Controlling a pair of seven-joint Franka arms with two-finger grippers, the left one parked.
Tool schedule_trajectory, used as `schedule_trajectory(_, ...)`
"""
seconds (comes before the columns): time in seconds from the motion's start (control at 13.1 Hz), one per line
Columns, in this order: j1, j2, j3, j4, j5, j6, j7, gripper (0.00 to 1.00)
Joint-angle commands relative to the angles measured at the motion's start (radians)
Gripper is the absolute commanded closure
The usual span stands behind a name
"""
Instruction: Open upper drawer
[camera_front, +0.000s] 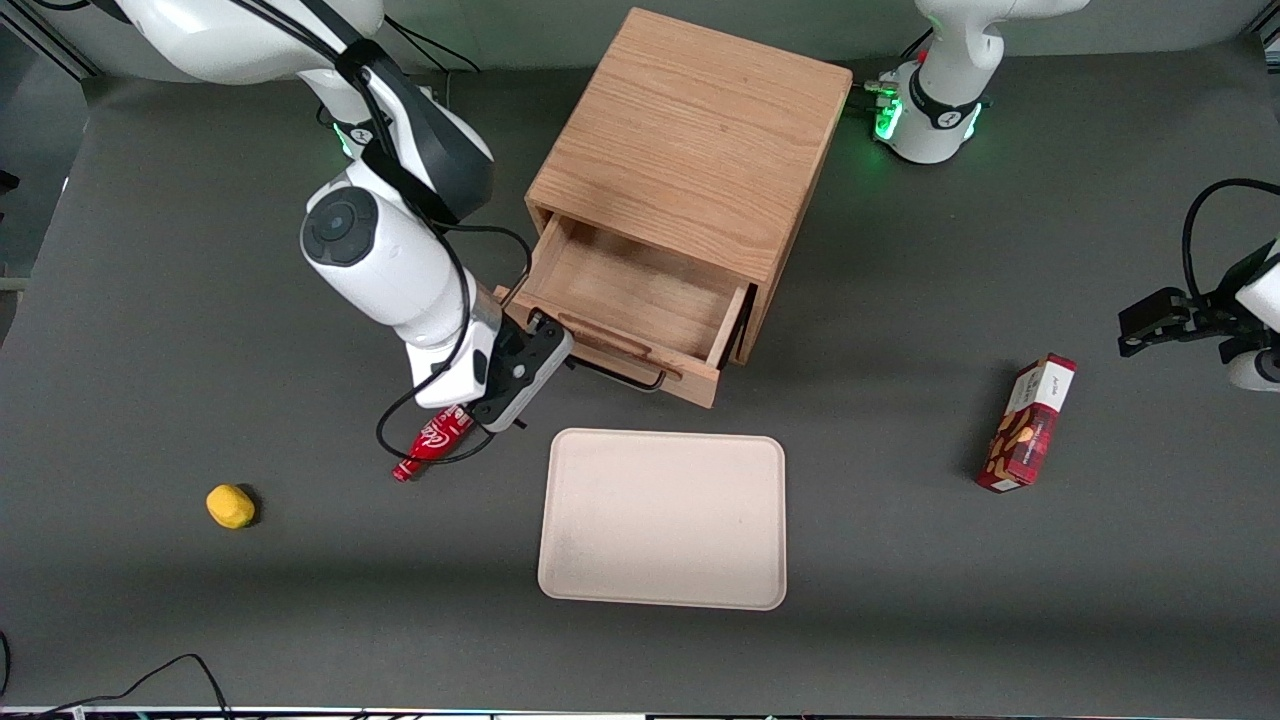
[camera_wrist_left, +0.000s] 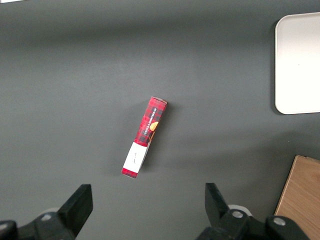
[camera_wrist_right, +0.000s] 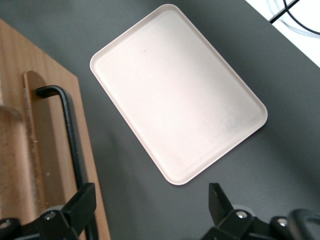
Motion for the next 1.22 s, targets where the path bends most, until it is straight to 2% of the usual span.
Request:
schedule_trajectory(0.0,0.011,0.067,-0.005,0.068,-0.023,-0.003,-0.018,0.00)
schedule_trajectory(0.31,0.012,0.097,0.004,0.096,0.001,-0.050,-0.015,0.00)
schedule_trajectory(0.53,0.012,0.100,0.009,0.105,0.072,-0.089,-0.015,0.00)
schedule_trajectory(0.76,0.014,0.096,0.012,0.117,0.075,-0.130,-0.007,0.00)
schedule_trajectory(0.99,0.017,0.087,0.022,0.107,0.123,-0.133,0.000,0.00)
schedule_trajectory(1.15,0.017,0.085,0.036,0.079,0.126,-0.132,0.025,0.00)
